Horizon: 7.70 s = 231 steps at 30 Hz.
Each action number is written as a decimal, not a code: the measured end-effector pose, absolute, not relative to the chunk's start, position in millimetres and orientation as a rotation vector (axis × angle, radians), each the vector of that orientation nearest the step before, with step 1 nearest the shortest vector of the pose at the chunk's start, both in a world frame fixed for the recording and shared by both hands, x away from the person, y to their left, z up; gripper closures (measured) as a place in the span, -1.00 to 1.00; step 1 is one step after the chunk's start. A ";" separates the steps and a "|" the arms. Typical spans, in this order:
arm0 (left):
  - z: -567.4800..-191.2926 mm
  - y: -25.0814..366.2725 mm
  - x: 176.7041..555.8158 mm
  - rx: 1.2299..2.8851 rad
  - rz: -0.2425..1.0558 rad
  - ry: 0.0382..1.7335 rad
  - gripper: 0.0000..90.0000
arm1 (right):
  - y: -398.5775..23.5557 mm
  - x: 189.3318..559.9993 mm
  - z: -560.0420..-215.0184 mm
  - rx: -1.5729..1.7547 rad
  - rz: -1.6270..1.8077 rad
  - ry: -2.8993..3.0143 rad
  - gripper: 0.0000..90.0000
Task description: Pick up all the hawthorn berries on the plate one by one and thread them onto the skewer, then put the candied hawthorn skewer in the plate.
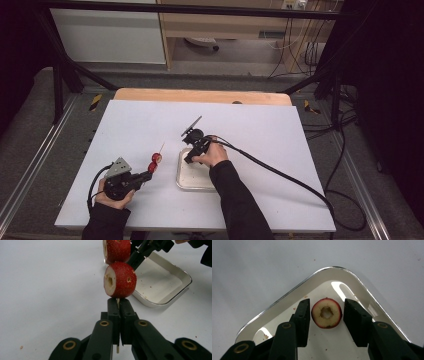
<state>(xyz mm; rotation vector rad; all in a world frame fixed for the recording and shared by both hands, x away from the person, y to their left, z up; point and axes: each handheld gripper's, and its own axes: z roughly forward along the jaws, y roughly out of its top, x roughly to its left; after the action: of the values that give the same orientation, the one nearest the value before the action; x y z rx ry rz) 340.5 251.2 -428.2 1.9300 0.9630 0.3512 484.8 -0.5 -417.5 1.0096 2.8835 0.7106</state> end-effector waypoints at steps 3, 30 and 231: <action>-428.1 251.1 340.5 1.932 0.351 0.962 0.96 | -0.1 485.1 -418.8 1.016 0.700 2.892 0.35; -421.4 237.2 331.0 1.944 0.380 0.906 0.96 | -57.5 439.4 -380.6 1.283 1.340 2.603 0.36; -428.1 110.1 387.9 2.288 0.213 1.080 0.95 | -242.6 354.4 -454.8 1.169 1.317 2.335 -0.98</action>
<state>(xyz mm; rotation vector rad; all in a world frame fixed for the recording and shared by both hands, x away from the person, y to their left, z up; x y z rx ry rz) 387.9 110.1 -428.1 2.2878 1.0801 0.2133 354.4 -242.6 -454.8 1.1689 2.3353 1.3173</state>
